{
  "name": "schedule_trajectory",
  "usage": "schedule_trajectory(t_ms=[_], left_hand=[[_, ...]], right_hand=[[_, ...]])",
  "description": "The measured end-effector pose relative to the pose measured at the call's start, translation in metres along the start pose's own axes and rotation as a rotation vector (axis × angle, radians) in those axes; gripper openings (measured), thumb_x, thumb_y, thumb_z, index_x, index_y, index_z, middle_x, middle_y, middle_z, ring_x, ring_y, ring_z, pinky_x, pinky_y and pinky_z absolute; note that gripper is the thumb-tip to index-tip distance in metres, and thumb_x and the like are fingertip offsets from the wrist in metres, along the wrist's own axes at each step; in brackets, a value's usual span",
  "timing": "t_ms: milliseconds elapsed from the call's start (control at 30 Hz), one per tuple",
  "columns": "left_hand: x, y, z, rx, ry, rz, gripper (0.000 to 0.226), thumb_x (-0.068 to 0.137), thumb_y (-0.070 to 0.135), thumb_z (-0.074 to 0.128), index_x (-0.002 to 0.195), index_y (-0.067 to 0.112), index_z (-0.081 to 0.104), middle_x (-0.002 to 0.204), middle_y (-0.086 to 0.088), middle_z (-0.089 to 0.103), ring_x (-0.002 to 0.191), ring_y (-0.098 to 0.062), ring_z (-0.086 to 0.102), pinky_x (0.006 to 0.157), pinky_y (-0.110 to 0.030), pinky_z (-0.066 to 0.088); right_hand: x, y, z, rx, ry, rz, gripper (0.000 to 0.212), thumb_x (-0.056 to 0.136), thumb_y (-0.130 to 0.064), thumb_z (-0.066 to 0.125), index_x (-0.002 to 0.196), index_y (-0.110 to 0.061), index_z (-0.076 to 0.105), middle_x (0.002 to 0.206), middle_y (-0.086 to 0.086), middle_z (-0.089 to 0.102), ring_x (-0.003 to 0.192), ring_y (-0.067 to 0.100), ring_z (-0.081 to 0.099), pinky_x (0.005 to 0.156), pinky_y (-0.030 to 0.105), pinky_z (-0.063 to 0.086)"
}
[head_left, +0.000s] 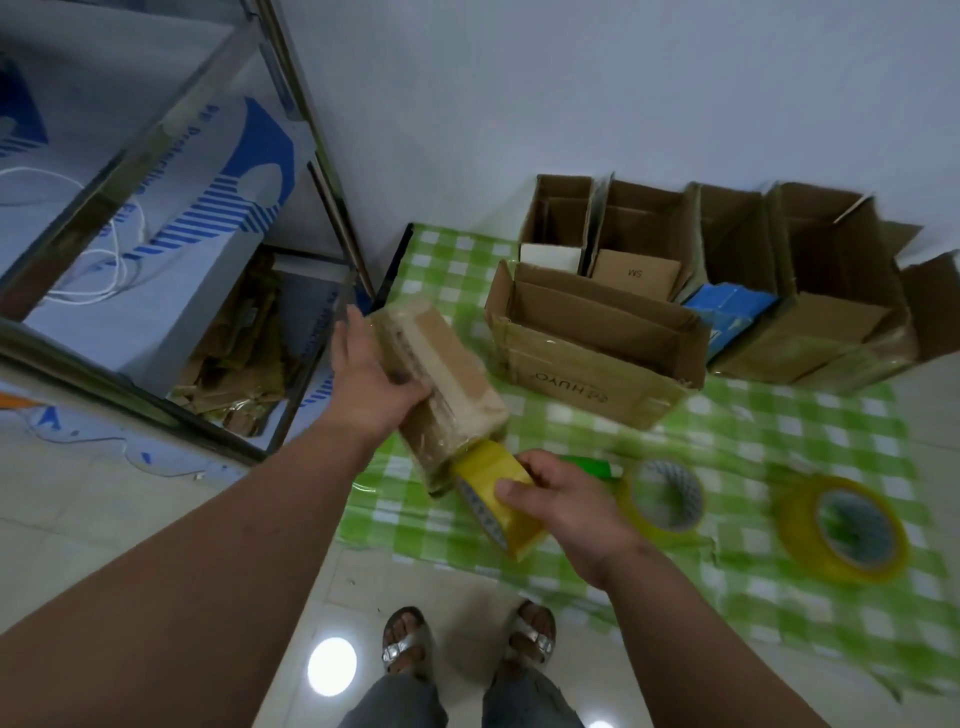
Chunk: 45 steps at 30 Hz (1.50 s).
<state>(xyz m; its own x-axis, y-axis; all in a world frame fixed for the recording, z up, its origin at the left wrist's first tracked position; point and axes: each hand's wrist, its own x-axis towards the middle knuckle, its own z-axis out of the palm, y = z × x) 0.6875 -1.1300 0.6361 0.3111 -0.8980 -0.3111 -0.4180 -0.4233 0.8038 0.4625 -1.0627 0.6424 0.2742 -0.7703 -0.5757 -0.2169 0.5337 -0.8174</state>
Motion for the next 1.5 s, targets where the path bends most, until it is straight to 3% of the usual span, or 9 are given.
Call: schedule_trajectory(t_ms=[133,267,500,600,967,1133,1233,1333,1500], left_hand=[[-0.048,-0.024,0.024,0.247,-0.027,0.301,0.100,0.081,0.054,0.071,0.157,0.034,0.010,0.164,-0.001,-0.014,0.151,-0.027,-0.003,0.120,-0.049,0.017],[-0.056,-0.036,0.025,0.466,-0.098,0.313,0.098,0.071,0.082,0.036,0.155,0.040,0.010,0.163,0.003,-0.020,0.150,-0.032,-0.011,0.119,-0.053,0.009],[-0.039,-0.033,0.020,0.502,-0.208,0.335,0.090,0.086,0.062,0.055,0.156,0.040,0.002,0.160,0.011,-0.028,0.150,-0.028,-0.016,0.120,-0.051,0.009],[-0.032,-0.030,0.017,0.522,-0.239,0.334,0.089,0.088,0.059,0.055,0.156,0.040,0.002,0.160,0.013,-0.028,0.150,-0.027,-0.014,0.120,-0.053,0.012],[-0.027,-0.023,0.013,0.575,-0.234,0.334,0.090,0.087,0.058,0.051,0.157,0.030,0.002,0.163,0.005,-0.021,0.152,-0.024,-0.002,0.120,-0.050,0.019],[-0.050,-0.025,0.030,0.322,0.016,0.271,0.089,0.085,0.042,0.069,0.154,0.012,0.021,0.164,-0.002,0.009,0.148,-0.020,0.020,0.113,-0.036,0.030],[-0.068,-0.025,0.048,0.180,0.275,0.159,0.073,0.076,0.040,0.079,0.128,0.005,0.042,0.137,-0.011,0.037,0.110,-0.027,0.053,0.083,-0.037,0.049],[-0.078,-0.024,0.061,0.043,0.391,-0.067,0.059,0.074,0.051,0.078,0.100,0.015,0.040,0.092,0.001,0.050,0.070,-0.018,0.051,0.056,-0.027,0.036],[-0.090,-0.026,0.075,-0.026,0.444,-0.272,0.054,0.076,0.063,0.071,0.079,0.015,0.044,0.067,0.002,0.049,0.058,-0.013,0.049,0.049,-0.029,0.029]], right_hand=[[0.001,-0.002,0.004,0.002,0.007,-0.023,0.016,0.091,-0.019,0.069,0.103,-0.011,0.066,0.085,0.001,0.069,0.075,0.013,0.066,0.067,0.027,0.051],[-0.002,0.008,0.003,-0.045,0.004,-0.028,0.015,0.089,-0.031,0.070,0.099,-0.019,0.067,0.082,-0.006,0.070,0.077,0.010,0.066,0.071,0.028,0.051],[-0.007,0.017,-0.002,0.000,-0.026,0.005,0.027,0.082,-0.035,0.068,0.099,-0.014,0.070,0.098,0.012,0.070,0.094,0.025,0.065,0.089,0.042,0.048],[-0.004,0.021,-0.002,-0.021,-0.072,-0.026,0.004,0.093,-0.020,0.064,0.093,-0.018,0.068,0.086,0.001,0.066,0.085,0.013,0.062,0.081,0.030,0.046],[0.005,0.038,0.008,-0.306,0.016,-0.064,0.024,0.098,-0.035,0.054,0.087,-0.014,0.053,0.078,-0.002,0.053,0.070,0.008,0.049,0.065,0.027,0.040],[0.009,0.041,0.006,-0.297,-0.020,-0.055,0.024,0.098,-0.036,0.056,0.098,-0.013,0.057,0.086,-0.001,0.057,0.080,0.013,0.053,0.073,0.034,0.044],[0.012,0.043,-0.001,-0.347,-0.047,-0.070,0.015,0.097,-0.032,0.059,0.103,-0.018,0.061,0.090,-0.007,0.061,0.083,0.011,0.056,0.071,0.025,0.044],[0.015,0.047,-0.009,-0.370,-0.046,-0.062,0.022,0.094,-0.030,0.064,0.112,-0.017,0.065,0.104,-0.007,0.067,0.096,0.009,0.060,0.077,0.017,0.045],[0.025,0.047,-0.033,-0.444,0.099,-0.088,0.022,0.093,-0.025,0.064,0.114,-0.017,0.066,0.117,-0.003,0.064,0.112,0.013,0.058,0.094,0.028,0.045]])
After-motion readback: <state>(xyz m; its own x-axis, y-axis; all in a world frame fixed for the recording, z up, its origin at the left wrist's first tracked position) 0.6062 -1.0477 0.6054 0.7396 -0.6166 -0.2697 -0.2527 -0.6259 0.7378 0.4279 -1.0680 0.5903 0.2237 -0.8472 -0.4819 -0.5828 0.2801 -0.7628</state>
